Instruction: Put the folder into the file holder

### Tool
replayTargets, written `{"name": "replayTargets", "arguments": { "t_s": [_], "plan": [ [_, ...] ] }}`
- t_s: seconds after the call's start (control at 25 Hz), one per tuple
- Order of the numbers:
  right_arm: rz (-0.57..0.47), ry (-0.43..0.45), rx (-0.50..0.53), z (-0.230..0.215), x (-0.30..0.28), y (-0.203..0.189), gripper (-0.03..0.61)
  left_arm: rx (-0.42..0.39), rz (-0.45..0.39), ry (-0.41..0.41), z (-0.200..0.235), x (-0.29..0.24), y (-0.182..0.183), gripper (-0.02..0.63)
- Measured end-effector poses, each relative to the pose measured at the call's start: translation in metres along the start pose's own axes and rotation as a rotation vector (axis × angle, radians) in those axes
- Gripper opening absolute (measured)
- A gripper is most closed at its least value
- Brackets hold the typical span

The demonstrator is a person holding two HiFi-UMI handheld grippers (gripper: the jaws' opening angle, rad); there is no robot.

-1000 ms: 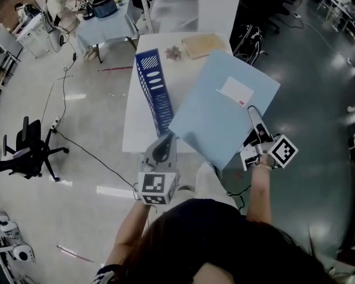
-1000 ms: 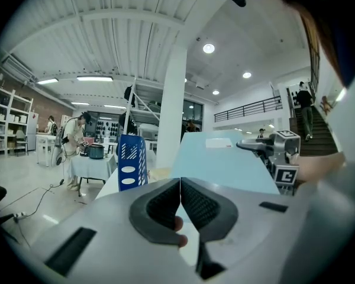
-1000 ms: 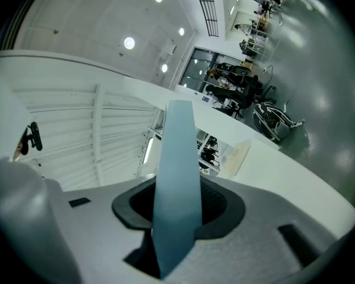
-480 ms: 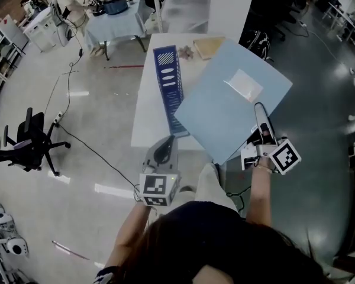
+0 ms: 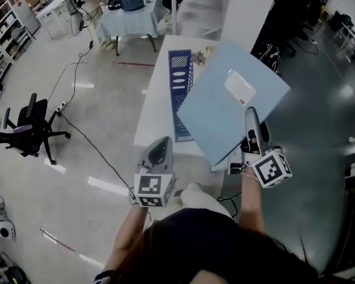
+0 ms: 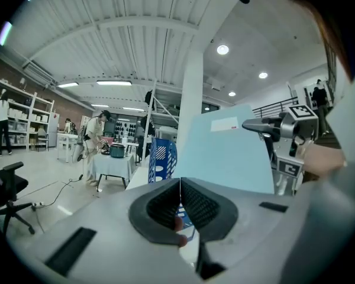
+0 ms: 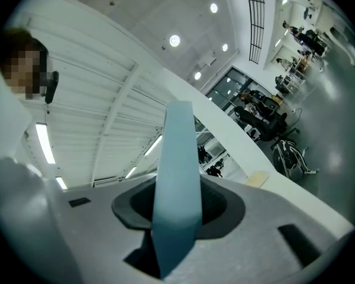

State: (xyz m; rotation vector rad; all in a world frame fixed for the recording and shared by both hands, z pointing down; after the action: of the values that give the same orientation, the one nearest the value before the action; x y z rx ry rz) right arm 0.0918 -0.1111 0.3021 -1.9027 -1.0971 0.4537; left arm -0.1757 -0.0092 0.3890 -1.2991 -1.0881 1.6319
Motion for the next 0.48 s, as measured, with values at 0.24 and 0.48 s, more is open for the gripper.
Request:
{"name": "replayTargets", "arguments": {
  "t_s": [0.24, 0.48],
  "plan": [
    [-0.002, -0.014, 0.147, 0.024, -0.016, -0.001, 0.147, 0.027, -0.031, 0.070, 0.003, -0.001, 0.004, 0.006],
    [-0.029, -0.007, 0.262, 0.045, -0.027, -0.008, 0.147, 0.071, -0.040, 0.119, 0.007, 0.003, 0.002, 0.006]
  ]
}}
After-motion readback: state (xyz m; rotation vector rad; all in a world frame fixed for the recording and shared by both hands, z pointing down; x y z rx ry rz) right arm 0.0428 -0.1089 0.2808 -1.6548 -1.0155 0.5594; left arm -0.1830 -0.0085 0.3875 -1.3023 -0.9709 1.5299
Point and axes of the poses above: the fingertips, and each gripper's own axes: x backward along the fingers, z to its left, y out of its top, the point moved 8 cm from there along x, backward along the fingers, and after that the axes turned 7 degrees about z, right-handed, at the moved point
